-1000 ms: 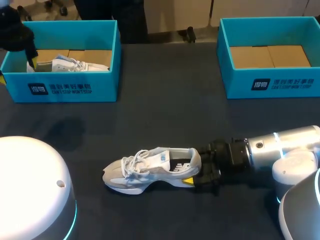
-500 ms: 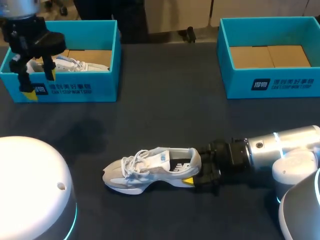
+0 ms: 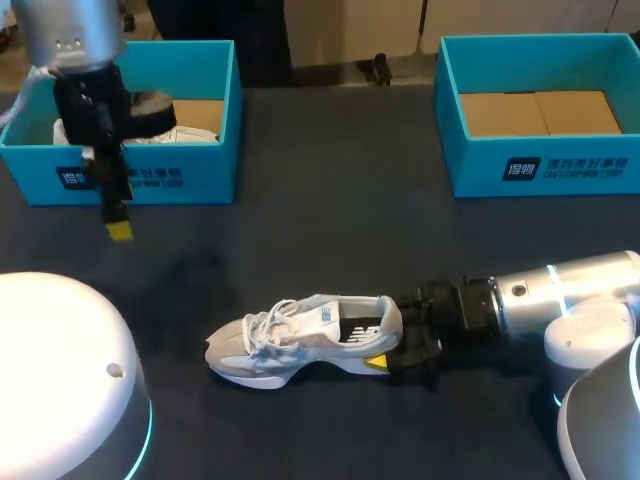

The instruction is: Take the shoe out of the shoebox, open the shoe tongue, remove and reinsert the insole, then place the shoe into the shoebox

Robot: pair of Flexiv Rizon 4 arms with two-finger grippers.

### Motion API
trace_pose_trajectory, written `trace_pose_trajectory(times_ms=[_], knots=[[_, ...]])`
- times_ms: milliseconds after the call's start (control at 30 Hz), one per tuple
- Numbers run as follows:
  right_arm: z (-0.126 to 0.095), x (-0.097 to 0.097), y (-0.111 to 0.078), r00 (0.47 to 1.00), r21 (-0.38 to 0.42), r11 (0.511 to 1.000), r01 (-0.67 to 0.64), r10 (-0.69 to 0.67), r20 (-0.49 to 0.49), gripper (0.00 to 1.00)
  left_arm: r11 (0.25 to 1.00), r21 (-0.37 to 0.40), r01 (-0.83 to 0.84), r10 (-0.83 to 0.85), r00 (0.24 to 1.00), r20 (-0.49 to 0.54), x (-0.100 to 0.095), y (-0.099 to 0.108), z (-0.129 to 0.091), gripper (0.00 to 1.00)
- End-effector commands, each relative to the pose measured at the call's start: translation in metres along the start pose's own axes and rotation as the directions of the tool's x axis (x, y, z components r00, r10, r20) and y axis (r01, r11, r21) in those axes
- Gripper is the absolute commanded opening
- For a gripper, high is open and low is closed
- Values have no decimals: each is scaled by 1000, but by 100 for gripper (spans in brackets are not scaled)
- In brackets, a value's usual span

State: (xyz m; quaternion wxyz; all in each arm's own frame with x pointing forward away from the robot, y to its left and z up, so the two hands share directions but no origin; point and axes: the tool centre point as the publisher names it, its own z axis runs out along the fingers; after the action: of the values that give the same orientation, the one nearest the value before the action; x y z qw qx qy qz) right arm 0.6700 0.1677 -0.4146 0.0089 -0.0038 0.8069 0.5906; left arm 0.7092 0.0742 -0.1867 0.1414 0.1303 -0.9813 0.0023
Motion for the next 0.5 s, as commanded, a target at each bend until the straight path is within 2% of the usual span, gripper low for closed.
trace_pose_trajectory(times_ms=[33, 300, 433, 500], knots=[[0, 1, 1, 1000, 3, 1000, 1, -1, 2, 0, 968, 121, 219, -225, 974, 39, 24, 3, 10, 100], [0, 1, 1, 1000, 3, 1000, 1, -1, 2, 0, 968, 121, 219, -225, 974, 39, 24, 3, 10, 100], [0, 1, 1, 1000, 3, 1000, 1, -1, 2, 0, 928, 53, 368, -368, 930, -26, 30, -30, 28, 100], [0, 1, 1, 1000, 3, 1000, 1, -1, 2, 0, 899, 26, 438, -438, 899, -3, 38, -49, 39, 100]])
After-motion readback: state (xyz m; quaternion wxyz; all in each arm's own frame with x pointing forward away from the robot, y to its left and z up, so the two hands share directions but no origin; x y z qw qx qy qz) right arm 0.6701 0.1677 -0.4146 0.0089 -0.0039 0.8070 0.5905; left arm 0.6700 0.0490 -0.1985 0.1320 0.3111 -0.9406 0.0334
